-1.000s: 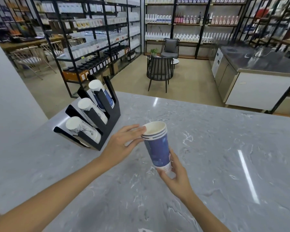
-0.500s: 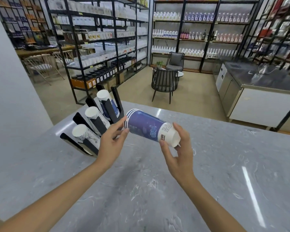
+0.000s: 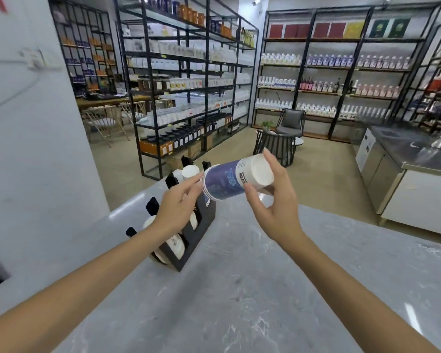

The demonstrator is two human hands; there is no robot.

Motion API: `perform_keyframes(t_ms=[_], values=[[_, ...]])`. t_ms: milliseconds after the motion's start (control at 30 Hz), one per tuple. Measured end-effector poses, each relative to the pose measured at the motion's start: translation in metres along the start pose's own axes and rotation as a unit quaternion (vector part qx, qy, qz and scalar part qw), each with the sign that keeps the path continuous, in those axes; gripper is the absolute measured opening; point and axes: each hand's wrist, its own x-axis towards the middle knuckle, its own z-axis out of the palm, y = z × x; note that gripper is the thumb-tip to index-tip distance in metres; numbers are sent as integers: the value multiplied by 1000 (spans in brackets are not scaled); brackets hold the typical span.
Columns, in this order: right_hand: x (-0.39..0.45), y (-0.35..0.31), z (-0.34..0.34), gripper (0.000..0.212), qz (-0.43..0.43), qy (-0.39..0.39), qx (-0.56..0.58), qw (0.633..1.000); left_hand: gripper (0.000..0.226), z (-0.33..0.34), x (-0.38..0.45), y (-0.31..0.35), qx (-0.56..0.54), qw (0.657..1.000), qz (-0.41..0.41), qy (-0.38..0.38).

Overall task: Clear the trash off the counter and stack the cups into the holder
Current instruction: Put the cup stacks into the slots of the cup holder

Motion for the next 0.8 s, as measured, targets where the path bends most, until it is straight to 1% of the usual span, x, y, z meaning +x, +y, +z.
perform_keyframes(t_ms=[67, 167, 300, 367, 433, 500, 633, 733, 800], values=[[16, 3, 18, 69, 5, 1, 3, 1000, 36, -15, 20, -2, -22, 999, -20, -33], [41, 4, 47, 71, 30, 4, 8, 1000, 31, -38, 52, -5, -29, 996, -45, -66], [75, 5, 87, 71, 23, -29, -23, 999, 37, -64, 90, -15, -29, 990, -74, -116], [89, 7, 104, 71, 13, -35, -45, 998, 47, -75, 108, -23, -20, 988, -74, -133], [103, 11, 120, 73, 10, -35, -59, 998, 66, -83, 126, -35, -10, 987, -78, -140], [114, 15, 134, 74, 19, -40, -67, 997, 78, -91, 141, -47, -4, 984, -96, -150], [129, 26, 154, 78, 50, -54, -78, 994, 78, -96, 161, -70, 1, 976, -107, -188], [131, 34, 166, 78, 56, -62, -105, 991, 66, -94, 168, -89, 7, 972, -96, -212], [130, 39, 173, 77, 66, -64, -125, 988, 64, -94, 170, -101, 8, 971, -99, -218]])
